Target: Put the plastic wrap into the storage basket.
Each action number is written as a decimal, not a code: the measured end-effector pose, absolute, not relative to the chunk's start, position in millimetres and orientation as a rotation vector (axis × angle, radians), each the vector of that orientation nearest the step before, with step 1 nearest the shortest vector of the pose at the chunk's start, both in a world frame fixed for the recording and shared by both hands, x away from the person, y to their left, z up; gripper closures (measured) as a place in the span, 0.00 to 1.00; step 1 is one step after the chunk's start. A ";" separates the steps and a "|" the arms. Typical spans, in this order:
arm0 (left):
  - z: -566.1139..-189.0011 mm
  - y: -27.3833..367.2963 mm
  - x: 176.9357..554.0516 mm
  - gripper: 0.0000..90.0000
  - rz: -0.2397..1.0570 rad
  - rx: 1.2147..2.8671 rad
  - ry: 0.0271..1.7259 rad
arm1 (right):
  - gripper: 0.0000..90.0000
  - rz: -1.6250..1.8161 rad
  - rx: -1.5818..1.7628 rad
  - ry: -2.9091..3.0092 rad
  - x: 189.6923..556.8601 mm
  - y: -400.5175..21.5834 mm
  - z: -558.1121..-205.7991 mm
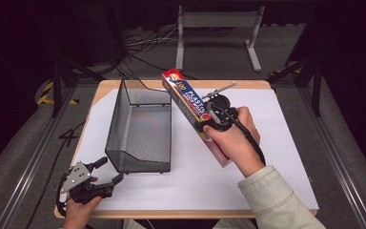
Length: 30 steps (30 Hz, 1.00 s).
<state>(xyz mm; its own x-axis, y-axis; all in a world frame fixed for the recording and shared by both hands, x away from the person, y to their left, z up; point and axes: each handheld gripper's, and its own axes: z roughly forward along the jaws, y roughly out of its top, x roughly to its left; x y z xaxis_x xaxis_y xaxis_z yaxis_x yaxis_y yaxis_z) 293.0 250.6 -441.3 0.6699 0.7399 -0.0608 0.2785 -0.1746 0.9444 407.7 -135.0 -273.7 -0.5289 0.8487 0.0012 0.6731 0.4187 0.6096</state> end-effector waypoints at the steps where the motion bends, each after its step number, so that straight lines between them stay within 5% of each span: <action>1: -441.3 250.6 293.0 0.21 0.506 1.749 0.822 | 0.48 0.807 1.316 2.370 407.7 -135.0 -273.7; 30: -439.8 249.6 295.7 0.21 0.516 1.737 0.815 | 0.47 0.847 1.351 2.405 427.2 -70.9 -289.2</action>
